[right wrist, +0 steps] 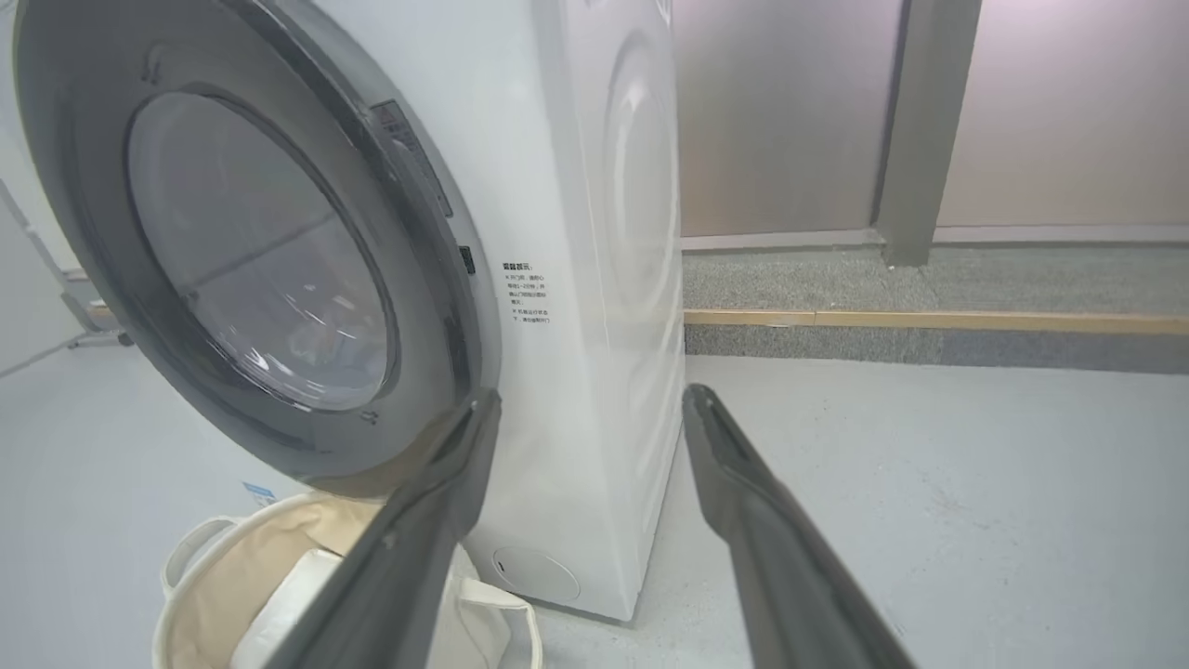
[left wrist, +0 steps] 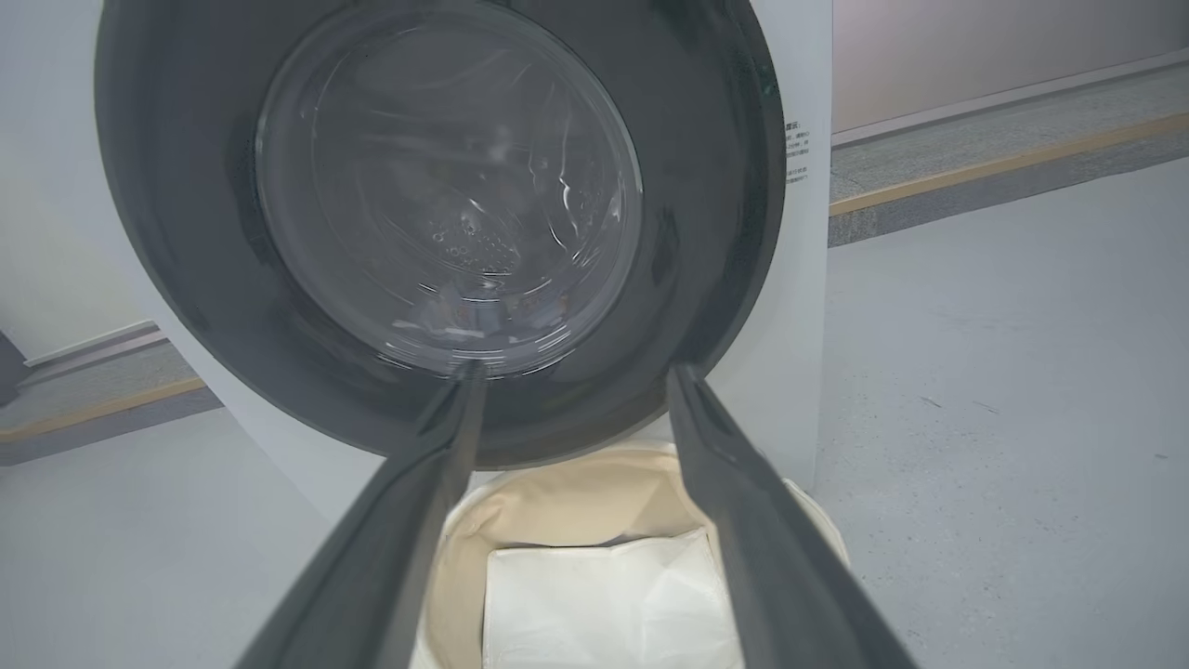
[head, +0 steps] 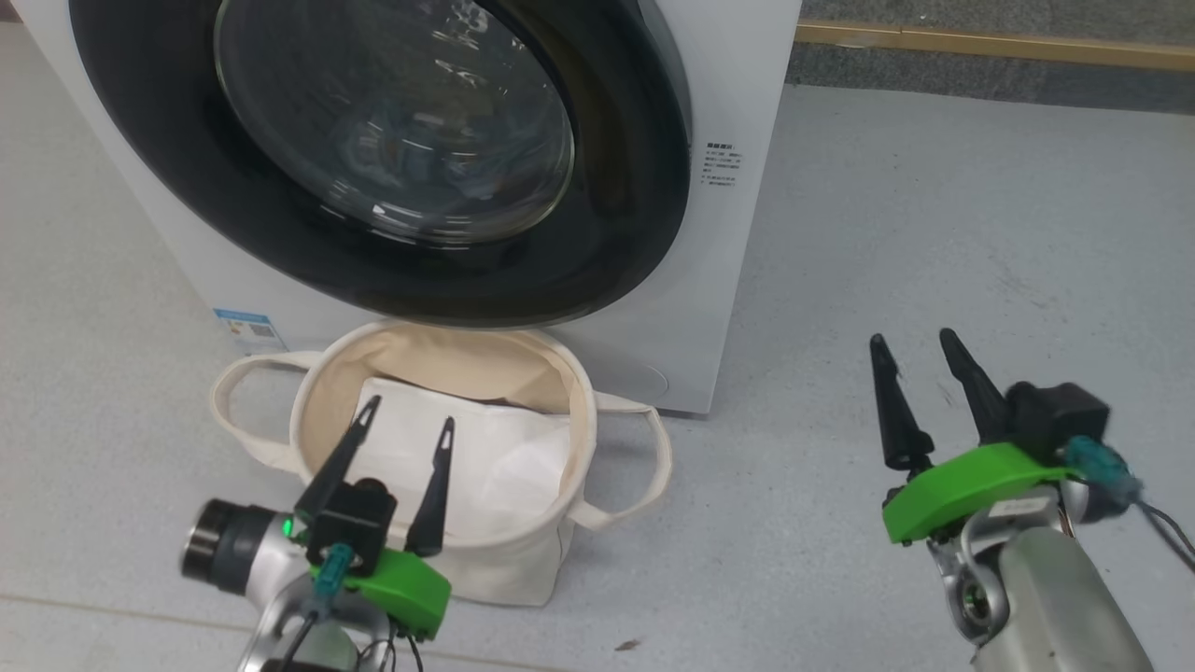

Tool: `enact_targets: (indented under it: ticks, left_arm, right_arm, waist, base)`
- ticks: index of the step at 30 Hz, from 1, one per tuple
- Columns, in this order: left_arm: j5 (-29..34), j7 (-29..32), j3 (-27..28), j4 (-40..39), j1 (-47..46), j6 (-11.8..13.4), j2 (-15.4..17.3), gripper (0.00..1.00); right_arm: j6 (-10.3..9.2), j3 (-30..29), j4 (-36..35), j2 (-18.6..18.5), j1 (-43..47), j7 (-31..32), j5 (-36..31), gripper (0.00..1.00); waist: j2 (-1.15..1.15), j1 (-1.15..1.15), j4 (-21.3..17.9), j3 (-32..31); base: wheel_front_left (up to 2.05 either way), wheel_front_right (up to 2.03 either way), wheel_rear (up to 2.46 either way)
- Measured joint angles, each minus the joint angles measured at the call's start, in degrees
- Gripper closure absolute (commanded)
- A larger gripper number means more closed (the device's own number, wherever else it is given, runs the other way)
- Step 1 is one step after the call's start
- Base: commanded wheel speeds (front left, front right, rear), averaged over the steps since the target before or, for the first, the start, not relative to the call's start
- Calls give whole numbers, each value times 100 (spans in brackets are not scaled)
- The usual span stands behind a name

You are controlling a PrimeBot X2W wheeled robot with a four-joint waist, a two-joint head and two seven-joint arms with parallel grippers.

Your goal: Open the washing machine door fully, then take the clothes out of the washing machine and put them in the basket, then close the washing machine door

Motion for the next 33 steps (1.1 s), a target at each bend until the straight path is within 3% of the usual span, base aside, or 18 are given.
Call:
enact_targets:
  ticks: [3,12,33]
  left_arm:
    - [-2,-36,86,-14,0,105,-8,0]
    - [-285,76,389,-13,3,374,-69,0]
    - [-541,66,489,-35,25,468,-57,0]
  right_arm:
    - [0,-52,38,11,0,126,488,0]
    - [0,-47,26,19,0,125,500,0]
    - [0,-36,23,46,0,91,483,0]
  waist:
    - [0,0,3,-6]
    - [0,0,-21,19]
    - [0,0,11,50]
  base:
    - [0,0,0]
    - [0,0,0]
    - [0,0,0]
